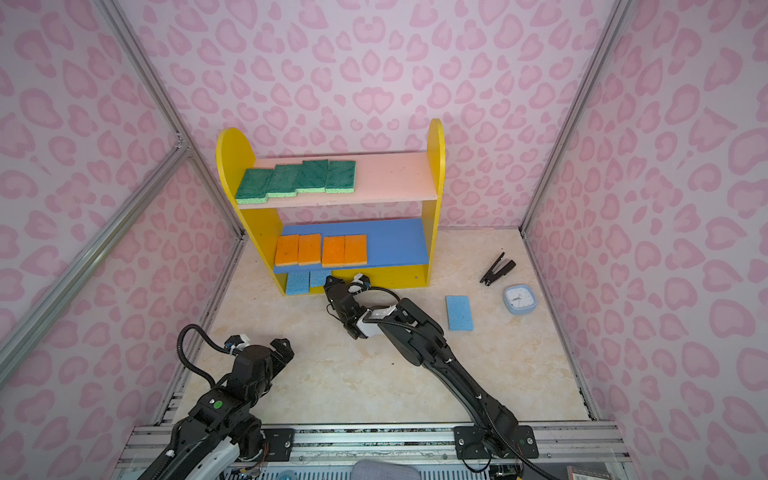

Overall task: Place and organize the cleaning sponges onto the shelf
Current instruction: 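Lower the blue sponge upright against the shelf base beside the other blue sponge, then open the right gripper and lift it away from the shelf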

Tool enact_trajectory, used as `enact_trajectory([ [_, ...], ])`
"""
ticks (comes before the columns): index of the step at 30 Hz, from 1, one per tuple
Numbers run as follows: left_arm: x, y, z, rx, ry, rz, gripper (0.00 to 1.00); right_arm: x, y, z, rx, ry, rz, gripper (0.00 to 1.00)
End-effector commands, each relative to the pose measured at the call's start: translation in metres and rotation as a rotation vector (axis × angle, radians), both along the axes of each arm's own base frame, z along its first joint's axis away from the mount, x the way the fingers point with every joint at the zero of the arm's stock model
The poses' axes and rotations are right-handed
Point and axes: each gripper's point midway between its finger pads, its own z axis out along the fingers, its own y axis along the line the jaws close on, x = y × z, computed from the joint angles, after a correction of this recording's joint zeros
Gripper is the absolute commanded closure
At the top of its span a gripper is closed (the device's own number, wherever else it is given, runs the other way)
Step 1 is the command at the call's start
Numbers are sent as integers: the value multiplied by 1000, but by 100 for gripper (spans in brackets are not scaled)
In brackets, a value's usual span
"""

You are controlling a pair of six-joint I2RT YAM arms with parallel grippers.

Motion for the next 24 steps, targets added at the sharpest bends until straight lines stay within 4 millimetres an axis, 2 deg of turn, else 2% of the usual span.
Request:
enact_trajectory([
  [1,1,0,4,-11,-7,8,3,-13,3,-21,-60,44,33,87],
  [7,1,2,5,-10,-3,14,3,-20,8,-21,-64,56,51,85],
  [9,1,2,5,-9,-1,13,3,-22,11,-19,-66,57,63,79],
  [12,0,2,5,-6,3,10,2,-24,13,-13,-81,55,78,61],
  [15,0,2,6,-9,3,6,3,-26,15,-13,-90,64,97,47],
  [19,-1,3,7,-8,3,11,3,-30,14,-14,-122,85,124,41],
  [24,-2,5,7,-2,6,12,2,-38,5,-9,-163,93,129,38],
])
